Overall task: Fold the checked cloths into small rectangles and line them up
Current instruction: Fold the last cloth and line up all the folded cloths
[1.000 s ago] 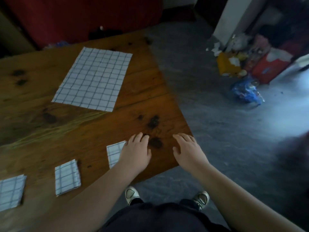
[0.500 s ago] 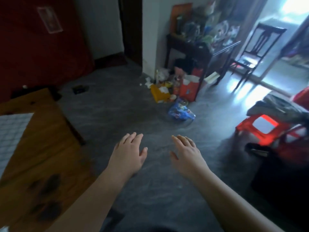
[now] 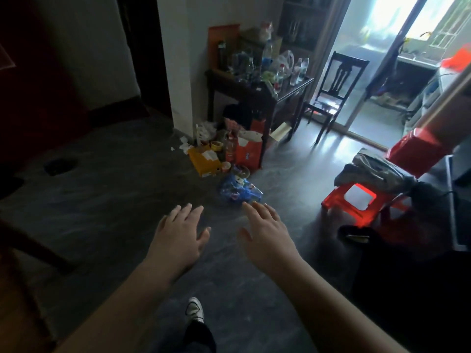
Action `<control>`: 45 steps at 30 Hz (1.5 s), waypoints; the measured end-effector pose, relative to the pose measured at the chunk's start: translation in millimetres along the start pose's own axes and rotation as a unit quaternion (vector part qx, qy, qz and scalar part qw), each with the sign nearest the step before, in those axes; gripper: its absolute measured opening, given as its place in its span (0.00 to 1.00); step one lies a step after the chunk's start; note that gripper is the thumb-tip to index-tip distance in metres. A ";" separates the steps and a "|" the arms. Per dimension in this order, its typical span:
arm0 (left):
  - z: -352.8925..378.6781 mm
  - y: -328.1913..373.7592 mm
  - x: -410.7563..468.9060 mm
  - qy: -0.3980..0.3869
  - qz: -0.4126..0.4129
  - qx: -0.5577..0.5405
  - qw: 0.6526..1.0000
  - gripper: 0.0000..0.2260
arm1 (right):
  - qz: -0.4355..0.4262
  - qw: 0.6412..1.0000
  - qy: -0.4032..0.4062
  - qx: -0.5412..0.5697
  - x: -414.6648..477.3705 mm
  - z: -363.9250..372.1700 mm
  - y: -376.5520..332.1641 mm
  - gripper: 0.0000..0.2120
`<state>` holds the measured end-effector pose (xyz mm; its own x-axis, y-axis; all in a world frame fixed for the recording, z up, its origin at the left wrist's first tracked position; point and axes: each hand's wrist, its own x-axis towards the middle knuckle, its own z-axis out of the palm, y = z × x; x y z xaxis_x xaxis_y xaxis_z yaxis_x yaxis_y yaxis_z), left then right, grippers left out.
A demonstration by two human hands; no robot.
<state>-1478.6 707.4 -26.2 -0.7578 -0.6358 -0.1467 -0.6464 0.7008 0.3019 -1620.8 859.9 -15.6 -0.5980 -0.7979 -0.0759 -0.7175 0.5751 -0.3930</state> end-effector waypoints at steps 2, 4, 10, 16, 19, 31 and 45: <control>-9.1 -9.7 30.5 -0.001 0.003 -0.013 1.000 0.29 | -0.003 1.000 0.000 -0.005 36.0 1.0 -5.8 0.32; -20.4 -27.3 64.1 -0.002 0.004 -0.016 1.000 0.29 | -0.007 1.000 0.002 -0.011 76.2 2.8 -18.1 0.32; -62.4 -103.5 169.2 -0.001 -0.015 -0.025 1.000 0.30 | -0.008 1.000 -0.008 -0.010 198.5 -1.6 -74.7 0.31; -110.0 -186.5 239.2 0.041 -0.062 -0.035 0.997 0.29 | -0.037 0.999 -0.029 -0.010 307.8 4.7 -143.9 0.31; -127.4 -235.3 256.9 0.056 -0.104 -0.046 0.992 0.30 | -0.068 0.996 -0.048 -0.010 357.7 15.1 -186.6 0.31; -184.1 -451.9 348.2 0.110 -0.304 -0.030 0.946 0.29 | -0.258 0.955 -0.147 -0.012 591.4 128.1 -386.8 0.30; -296.2 -661.0 440.6 0.167 -0.500 -0.036 0.849 0.29 | -0.495 0.840 -0.221 -0.007 797.9 201.5 -664.4 0.30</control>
<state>-1358.8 -131.8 -11.4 0.2425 -0.9657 -0.0928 -0.9353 -0.2581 0.2421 -1549.3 -195.3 0.3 0.4829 -0.8741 -0.0527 -0.7917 -0.4101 -0.4527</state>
